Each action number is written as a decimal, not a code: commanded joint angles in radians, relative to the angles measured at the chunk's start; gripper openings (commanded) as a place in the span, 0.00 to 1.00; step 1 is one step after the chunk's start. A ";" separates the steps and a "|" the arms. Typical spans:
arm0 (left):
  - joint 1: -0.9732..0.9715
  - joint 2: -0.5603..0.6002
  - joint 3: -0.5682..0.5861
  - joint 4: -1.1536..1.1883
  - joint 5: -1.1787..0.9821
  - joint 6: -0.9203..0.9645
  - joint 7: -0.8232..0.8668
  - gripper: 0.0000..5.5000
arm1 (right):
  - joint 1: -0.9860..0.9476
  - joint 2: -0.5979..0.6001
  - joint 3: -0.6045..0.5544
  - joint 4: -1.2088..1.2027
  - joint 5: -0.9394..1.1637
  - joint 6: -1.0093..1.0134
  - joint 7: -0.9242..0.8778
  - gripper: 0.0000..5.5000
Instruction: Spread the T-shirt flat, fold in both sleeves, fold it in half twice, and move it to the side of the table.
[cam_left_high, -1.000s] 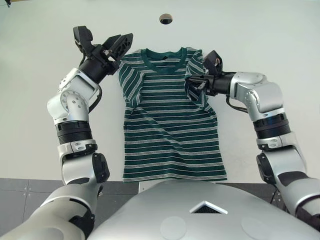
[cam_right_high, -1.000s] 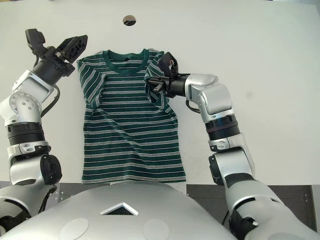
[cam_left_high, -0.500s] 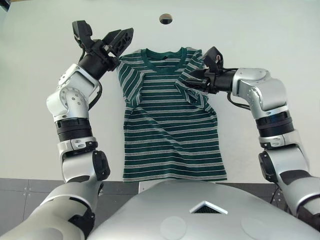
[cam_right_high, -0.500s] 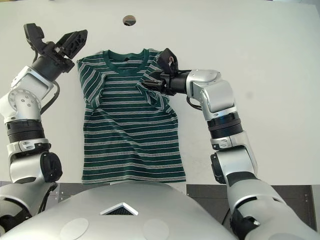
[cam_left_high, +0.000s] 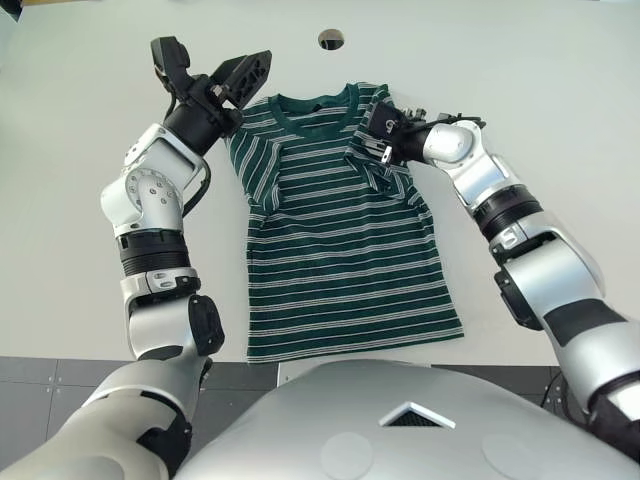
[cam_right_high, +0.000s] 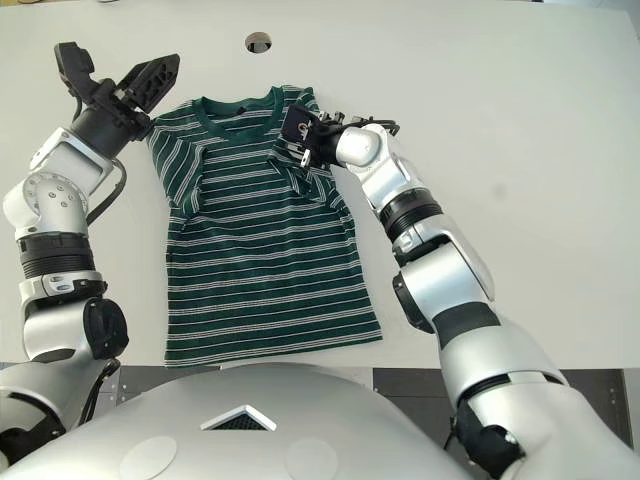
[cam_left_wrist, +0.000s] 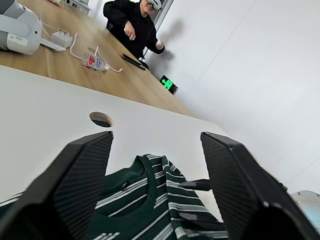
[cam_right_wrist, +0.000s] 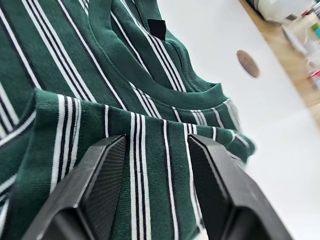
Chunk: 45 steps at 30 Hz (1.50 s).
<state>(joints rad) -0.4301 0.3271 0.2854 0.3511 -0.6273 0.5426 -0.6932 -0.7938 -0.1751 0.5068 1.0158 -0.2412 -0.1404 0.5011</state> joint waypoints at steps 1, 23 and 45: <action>-0.004 0.004 0.007 0.000 0.001 0.000 0.002 0.60 | -0.019 -0.033 -0.005 0.179 -0.069 0.001 -0.059 0.41; 0.611 0.419 -0.140 -0.393 0.609 -1.098 -0.343 0.60 | 0.565 -0.518 -0.524 -0.793 0.601 -0.235 0.696 0.41; 0.783 0.718 -0.387 -0.103 1.219 -1.660 -0.044 0.60 | 1.112 -0.790 -0.317 -1.041 0.035 -0.683 0.660 0.41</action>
<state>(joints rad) 0.3177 1.0891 0.0106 0.2032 0.4374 -1.1521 -0.7062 0.3186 -0.9563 0.1261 -0.0247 -0.1039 -0.8525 1.1490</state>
